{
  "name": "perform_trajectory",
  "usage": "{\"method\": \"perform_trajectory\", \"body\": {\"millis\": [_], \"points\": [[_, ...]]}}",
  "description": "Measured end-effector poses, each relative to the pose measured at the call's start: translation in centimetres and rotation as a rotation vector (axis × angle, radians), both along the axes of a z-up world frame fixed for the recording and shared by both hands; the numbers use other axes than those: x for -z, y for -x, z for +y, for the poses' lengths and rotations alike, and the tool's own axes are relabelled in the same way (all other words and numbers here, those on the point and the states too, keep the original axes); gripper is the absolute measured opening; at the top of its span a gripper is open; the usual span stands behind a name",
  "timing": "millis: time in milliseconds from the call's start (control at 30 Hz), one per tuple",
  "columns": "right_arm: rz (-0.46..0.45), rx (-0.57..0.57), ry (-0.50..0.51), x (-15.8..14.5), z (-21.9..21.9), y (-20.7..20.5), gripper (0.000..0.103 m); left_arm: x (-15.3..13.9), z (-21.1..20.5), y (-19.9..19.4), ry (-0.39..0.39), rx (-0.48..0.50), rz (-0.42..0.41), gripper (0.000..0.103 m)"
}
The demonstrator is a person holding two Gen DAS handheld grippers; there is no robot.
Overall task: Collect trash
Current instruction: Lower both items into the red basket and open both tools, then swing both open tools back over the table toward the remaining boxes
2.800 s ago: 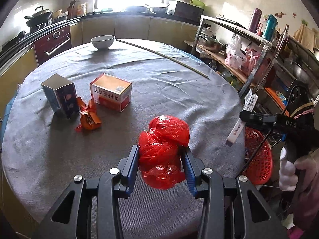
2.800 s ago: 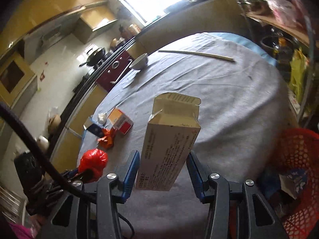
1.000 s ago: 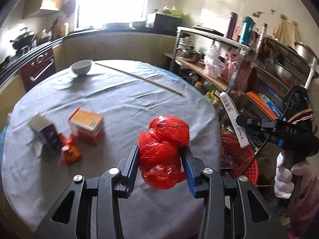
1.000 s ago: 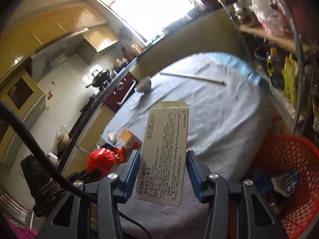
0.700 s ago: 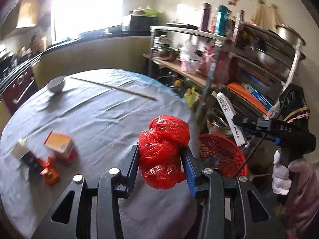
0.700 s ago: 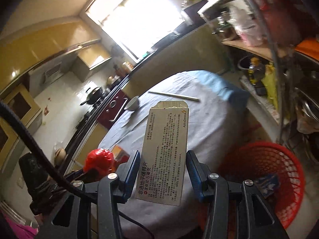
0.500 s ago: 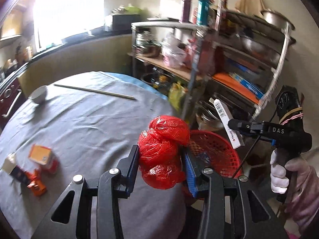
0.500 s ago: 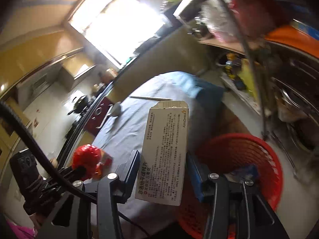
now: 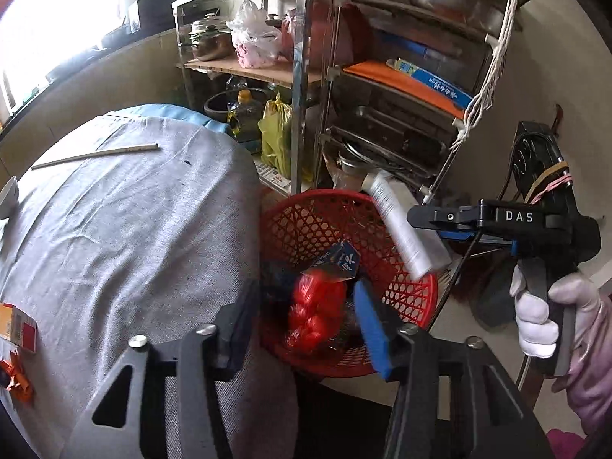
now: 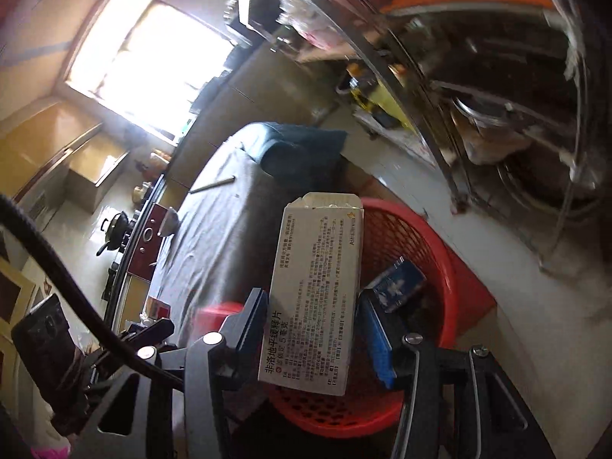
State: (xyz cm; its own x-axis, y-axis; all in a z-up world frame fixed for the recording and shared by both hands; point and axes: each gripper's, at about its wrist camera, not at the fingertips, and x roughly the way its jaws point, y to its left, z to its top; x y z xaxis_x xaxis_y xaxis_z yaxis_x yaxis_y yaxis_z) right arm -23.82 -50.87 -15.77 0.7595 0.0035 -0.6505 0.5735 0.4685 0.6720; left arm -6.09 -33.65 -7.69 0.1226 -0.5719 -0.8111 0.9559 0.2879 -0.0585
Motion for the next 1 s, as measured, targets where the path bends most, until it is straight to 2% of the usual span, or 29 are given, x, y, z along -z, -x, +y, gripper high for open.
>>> {"method": "perform_trajectory", "body": {"millis": [33,133,533,1000], "points": [[0.003,0.006,-0.016,0.3,-0.2,0.0,0.055,0.0,0.1,-0.1,0.0,-0.008,-0.002,0.063],[0.0,0.01,-0.042,0.8,-0.5,-0.2,0.056,-0.2,0.8,-0.7,0.005,-0.037,0.003,0.064],[-0.034,-0.025,0.003,-1.1,0.7,-2.1,0.057,-0.9,8.3,-3.9,0.037,-0.2,0.001,0.067],[-0.046,-0.268,0.05,-3.7,6.8,-11.5,0.057,-0.5,21.0,-10.2,0.076,-0.532,-0.012,0.07]]}}
